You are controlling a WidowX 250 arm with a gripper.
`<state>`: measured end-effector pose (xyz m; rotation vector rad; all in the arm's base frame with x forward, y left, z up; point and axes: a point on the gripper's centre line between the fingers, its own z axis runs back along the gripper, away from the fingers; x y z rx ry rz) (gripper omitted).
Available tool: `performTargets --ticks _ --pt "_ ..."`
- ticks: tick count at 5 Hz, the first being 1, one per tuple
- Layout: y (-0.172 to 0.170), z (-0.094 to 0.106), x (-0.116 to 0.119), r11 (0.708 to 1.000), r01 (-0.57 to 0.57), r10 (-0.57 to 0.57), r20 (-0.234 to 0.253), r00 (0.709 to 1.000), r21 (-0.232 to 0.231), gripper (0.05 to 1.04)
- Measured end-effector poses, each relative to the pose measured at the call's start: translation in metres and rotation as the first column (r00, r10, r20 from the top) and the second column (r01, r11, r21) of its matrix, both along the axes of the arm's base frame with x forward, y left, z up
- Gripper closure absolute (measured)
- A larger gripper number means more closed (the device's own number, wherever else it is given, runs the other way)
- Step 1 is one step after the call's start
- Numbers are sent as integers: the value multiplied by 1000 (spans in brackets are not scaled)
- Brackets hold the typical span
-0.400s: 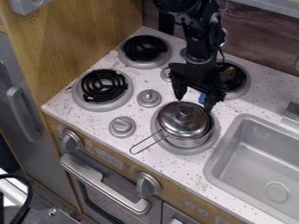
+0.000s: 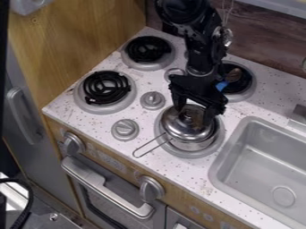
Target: Remove the lid from the silver pot and put it on the lower left burner
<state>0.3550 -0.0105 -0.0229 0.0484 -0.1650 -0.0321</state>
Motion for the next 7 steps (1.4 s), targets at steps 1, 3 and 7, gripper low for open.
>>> performTargets --ticks 1,3,7 --pt "5 -10 0 1000 -21 21 -22 1000 -4 88" --pt "4 -11 6 999 -27 27 1 1000 -18 405" --pt "66 65 23 965 -264 261 128 957 4 812"
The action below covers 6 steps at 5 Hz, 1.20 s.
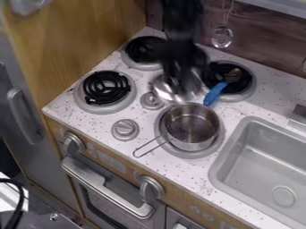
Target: Remove the lid from the silver pot and put it on the lower left burner
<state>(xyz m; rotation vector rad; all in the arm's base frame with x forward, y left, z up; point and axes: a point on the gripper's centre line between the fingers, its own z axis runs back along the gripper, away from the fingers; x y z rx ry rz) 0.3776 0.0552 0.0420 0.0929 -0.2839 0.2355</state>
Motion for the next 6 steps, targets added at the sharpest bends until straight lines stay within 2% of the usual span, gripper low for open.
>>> performTargets --ticks 1,2,3,4,5,6 --pt "56 -2 -11 986 -142 143 7 990 -92 812" --pt "101 -32 -19 972 -202 193 -77 978 -120 812" --pt "114 -57 -21 960 -239 225 -105 969 -147 812" --pt "125 -75 -17 965 -238 223 -129 966 -112 812" --pt "136 -86 -8 969 -244 241 -90 966 -28 812" --pt "142 -90 2 960 -280 279 -49 959 -20 812"
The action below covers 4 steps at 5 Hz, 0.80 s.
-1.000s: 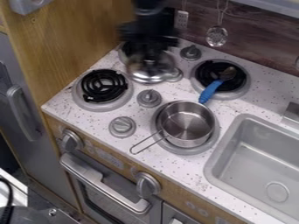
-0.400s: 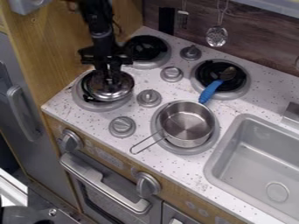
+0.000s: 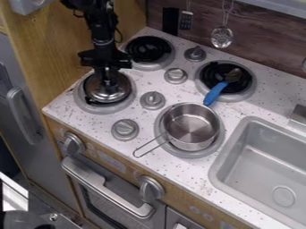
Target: Remove the lid from the silver pot and put it on the lower left burner
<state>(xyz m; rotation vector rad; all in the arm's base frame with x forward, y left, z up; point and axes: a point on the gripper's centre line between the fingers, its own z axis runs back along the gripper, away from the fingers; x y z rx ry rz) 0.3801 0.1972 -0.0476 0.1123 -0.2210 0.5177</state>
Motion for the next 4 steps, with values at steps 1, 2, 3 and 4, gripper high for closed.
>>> performTargets --ticks 1,2,3,4 --pt "3 -8 8 999 -27 27 -11 1000 -47 812" --pt "2 -7 12 995 -81 81 2 997 -63 750" --pt "-7 -7 18 995 -24 25 11 1000 -99 444" --pt "-28 -1 15 994 72 -71 15 997 -80 159"
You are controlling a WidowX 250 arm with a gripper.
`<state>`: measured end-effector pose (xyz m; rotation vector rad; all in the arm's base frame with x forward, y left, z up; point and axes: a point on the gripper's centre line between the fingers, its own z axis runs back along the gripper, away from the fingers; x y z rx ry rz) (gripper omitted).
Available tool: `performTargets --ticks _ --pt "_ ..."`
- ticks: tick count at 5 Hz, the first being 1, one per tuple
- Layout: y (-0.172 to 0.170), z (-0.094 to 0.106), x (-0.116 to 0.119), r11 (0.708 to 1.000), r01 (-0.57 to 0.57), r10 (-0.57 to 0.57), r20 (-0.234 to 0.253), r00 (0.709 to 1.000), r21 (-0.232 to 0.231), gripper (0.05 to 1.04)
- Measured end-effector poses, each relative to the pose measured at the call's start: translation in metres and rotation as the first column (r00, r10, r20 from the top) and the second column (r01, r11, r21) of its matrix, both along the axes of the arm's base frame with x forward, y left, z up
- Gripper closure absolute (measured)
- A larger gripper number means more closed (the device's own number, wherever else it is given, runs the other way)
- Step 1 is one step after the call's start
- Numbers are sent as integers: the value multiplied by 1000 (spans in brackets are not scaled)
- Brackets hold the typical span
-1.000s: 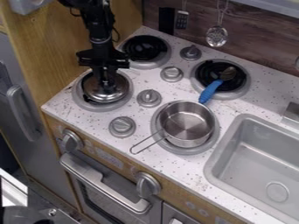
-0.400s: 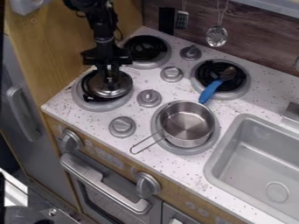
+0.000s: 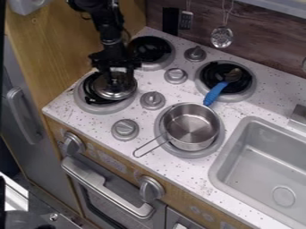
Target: Remove the lid from the silver pot and put it on the lower left burner
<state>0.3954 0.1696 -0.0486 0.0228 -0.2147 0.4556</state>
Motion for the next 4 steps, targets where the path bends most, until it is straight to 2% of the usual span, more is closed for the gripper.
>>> performTargets --ticks 1,2,3,4 --pt "-34 25 -1 995 99 -98 55 994 -16 86" --pt "-52 47 -23 981 194 -195 46 980 15 86" --pt "-75 49 -34 958 282 -283 26 959 45 86" --pt "-86 65 -38 930 361 -362 0 932 77 86"
